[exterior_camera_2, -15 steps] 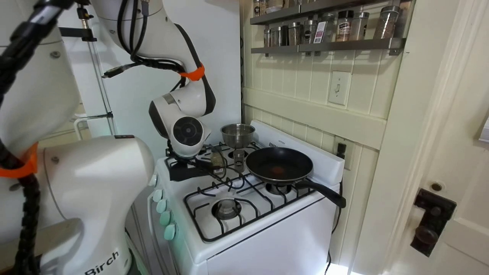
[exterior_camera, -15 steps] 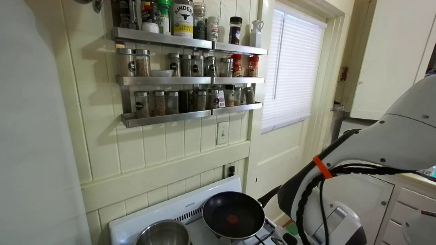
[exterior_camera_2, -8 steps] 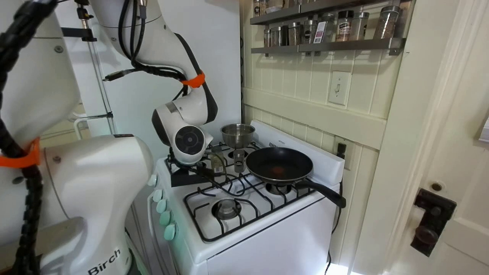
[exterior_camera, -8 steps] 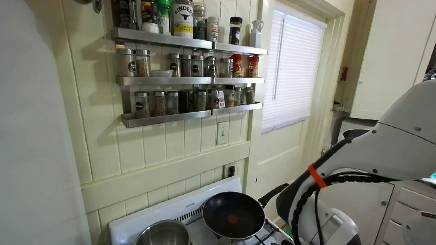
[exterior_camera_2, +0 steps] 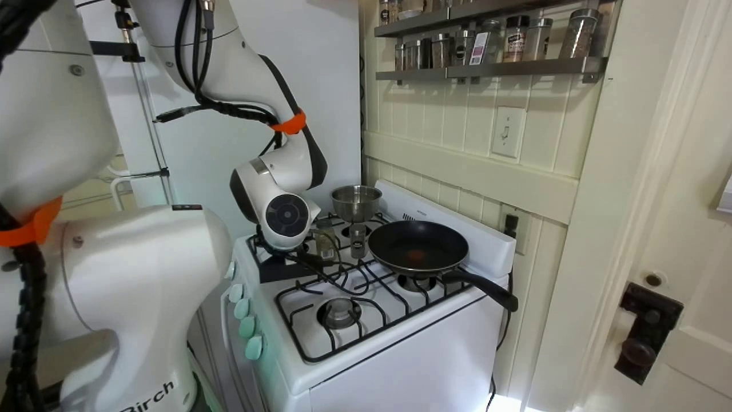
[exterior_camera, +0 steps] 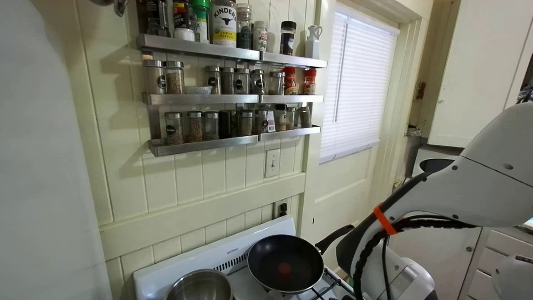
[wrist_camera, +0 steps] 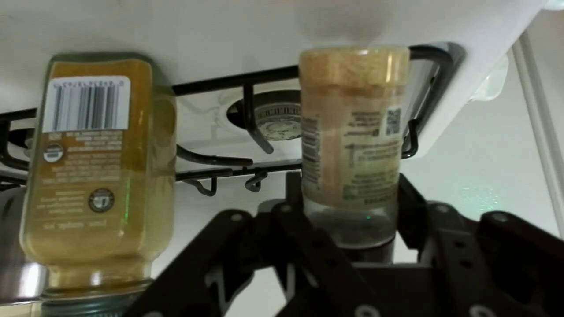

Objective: Move one spice bottle from the middle shelf to the stove

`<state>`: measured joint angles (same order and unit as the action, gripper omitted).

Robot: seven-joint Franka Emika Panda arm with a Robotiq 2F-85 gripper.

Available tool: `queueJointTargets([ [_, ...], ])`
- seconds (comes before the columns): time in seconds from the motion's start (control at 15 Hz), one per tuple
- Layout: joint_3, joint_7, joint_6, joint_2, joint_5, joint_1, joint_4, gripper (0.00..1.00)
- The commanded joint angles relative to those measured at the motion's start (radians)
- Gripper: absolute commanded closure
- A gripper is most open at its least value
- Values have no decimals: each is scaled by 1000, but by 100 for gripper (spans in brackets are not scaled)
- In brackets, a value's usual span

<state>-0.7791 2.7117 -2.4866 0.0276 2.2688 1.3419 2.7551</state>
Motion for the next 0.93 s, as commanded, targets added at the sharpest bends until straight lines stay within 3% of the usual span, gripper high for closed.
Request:
queueJointTargets([
  [0.0,260,52,44,-57,26,-271,0,27],
  [0.2,456,42,24,-47,-19,-497,-1,22],
  [0.47,664,37,6,-32,-38,-731,-4,28],
  [0.6,744,36,2,-28,-51,-825,-7,24],
  [0.8,849,35,13,-22,-42,-928,-10,5],
  [0.87,877,14,25,-17,-36,-947,-12,5],
])
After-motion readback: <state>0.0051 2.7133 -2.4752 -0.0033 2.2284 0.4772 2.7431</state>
